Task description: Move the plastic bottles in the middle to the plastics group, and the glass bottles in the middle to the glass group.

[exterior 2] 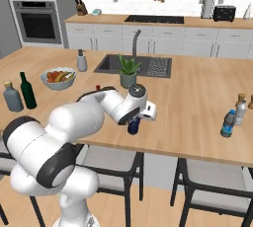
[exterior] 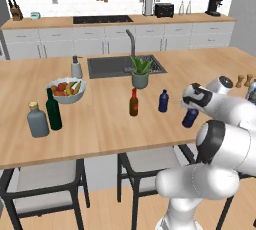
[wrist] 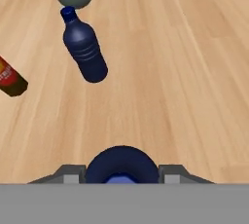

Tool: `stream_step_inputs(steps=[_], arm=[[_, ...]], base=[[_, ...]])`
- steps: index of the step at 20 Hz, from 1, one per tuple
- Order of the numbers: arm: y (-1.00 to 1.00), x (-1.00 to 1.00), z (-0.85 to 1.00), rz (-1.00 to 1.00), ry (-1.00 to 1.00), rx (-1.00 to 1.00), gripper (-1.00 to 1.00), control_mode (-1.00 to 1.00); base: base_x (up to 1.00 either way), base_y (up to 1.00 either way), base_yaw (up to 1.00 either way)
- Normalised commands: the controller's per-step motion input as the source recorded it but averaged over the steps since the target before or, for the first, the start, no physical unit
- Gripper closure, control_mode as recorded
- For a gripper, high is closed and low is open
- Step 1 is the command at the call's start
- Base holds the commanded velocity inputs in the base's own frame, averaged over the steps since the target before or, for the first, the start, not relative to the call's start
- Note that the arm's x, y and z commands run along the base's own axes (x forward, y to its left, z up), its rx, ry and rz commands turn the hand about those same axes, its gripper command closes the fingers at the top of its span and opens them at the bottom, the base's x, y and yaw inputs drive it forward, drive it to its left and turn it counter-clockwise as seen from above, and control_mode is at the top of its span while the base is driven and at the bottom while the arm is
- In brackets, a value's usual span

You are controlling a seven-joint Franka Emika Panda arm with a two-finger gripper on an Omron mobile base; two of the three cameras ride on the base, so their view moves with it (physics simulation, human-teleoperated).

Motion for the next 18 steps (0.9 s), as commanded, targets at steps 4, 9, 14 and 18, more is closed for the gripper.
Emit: stream_step_inputs(steps=[4, 9, 14, 18], arm=[[-0.78, 0.01, 0.22, -0.27, 0.00, 0.00, 1.00, -1.00], [-0.76, 0.04, 0.22, -0.30, 0.02, 0.00, 1.00, -1.00], [-0.71, 0.00, 0.06, -0.27, 0.00, 0.00, 1.00, -1.00], [-0.59, 0.00, 0.05, -0.20, 0.00, 0.00, 1.00, -1.00]], base=[[0.00, 0.00, 0.00], [0.00, 0.00, 0.00], [0.00, 0.00, 0.00], [0.00, 0.00, 0.00]])
